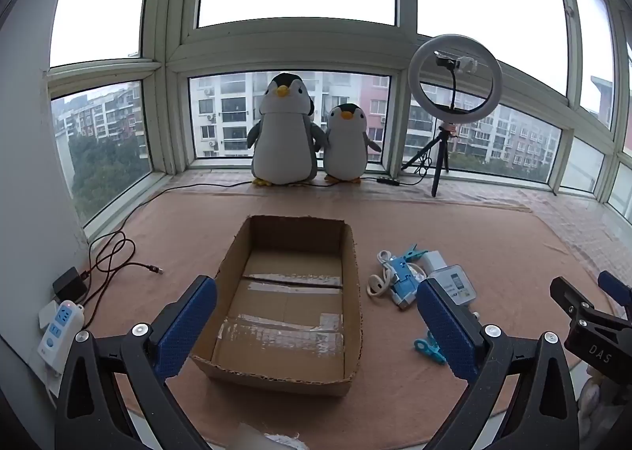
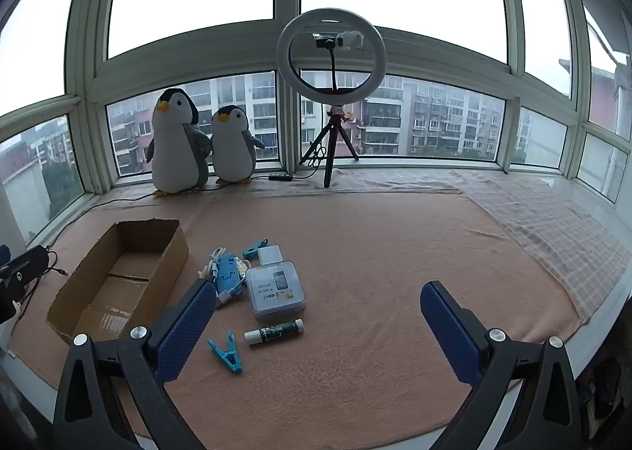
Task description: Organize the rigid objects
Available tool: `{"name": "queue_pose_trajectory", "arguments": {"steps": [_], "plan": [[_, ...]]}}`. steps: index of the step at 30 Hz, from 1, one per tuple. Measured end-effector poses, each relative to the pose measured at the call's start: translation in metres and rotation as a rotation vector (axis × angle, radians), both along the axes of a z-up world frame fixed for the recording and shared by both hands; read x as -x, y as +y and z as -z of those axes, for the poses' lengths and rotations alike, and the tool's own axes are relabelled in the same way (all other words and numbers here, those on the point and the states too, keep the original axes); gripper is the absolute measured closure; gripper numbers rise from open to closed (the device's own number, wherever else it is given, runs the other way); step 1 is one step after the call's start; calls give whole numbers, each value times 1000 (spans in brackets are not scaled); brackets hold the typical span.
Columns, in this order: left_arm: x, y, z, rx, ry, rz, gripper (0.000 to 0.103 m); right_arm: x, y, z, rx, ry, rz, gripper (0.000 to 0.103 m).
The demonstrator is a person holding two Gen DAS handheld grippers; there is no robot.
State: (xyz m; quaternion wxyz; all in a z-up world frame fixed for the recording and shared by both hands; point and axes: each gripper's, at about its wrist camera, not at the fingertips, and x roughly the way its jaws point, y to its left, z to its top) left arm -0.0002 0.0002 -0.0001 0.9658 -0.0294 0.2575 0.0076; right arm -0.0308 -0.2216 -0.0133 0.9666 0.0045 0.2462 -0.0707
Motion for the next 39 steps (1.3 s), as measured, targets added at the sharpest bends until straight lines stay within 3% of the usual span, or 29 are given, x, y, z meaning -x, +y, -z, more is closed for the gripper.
{"name": "queue_pose_trajectory", "arguments": {"steps": [39], "plan": [[1, -3, 20, -28, 49, -6, 1, -4, 7, 8, -4, 41, -16, 1]]}}
